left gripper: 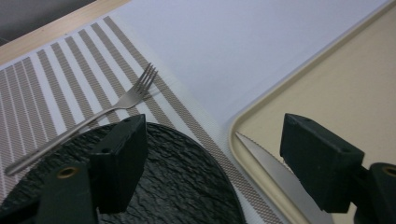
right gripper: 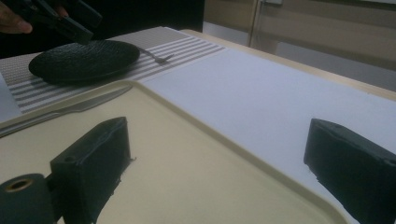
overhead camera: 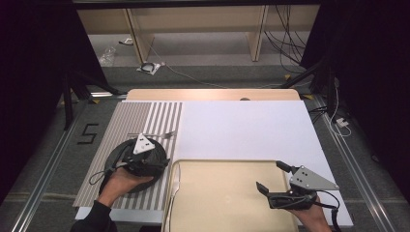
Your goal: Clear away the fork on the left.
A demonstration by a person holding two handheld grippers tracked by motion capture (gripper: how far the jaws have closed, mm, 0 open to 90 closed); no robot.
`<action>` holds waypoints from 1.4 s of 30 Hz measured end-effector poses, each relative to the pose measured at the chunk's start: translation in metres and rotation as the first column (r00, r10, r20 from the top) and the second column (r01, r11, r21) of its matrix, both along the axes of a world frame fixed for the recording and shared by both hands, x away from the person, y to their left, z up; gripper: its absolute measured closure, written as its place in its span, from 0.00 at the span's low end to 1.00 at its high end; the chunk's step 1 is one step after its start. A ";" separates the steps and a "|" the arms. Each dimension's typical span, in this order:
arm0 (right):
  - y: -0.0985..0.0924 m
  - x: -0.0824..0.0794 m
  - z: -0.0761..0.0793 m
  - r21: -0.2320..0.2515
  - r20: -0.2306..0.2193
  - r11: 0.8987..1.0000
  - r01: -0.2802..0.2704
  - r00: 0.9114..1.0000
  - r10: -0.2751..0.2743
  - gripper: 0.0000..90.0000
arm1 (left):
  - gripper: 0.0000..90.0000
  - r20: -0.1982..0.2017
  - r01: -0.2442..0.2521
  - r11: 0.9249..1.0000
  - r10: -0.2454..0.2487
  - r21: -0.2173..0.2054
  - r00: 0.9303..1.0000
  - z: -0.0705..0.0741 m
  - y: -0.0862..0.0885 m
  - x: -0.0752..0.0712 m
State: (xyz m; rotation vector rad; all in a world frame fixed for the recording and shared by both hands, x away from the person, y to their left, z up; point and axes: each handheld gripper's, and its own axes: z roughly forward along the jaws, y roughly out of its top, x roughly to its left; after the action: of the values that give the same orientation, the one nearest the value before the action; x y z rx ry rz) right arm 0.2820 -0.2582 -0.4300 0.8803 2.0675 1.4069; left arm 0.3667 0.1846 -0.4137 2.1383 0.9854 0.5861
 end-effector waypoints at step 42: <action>0.001 0.001 -0.002 0.003 -0.007 1.000 -0.007 1.000 0.007 0.09 | 0.29 -0.174 0.040 0.929 0.026 0.368 0.984 -0.011 0.026 0.146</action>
State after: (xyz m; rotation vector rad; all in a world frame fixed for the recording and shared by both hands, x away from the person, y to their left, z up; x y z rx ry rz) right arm 0.2825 -0.2567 -0.4325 0.8821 2.0759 1.4129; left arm 0.5126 0.2102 -0.4248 2.5648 1.0239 0.6280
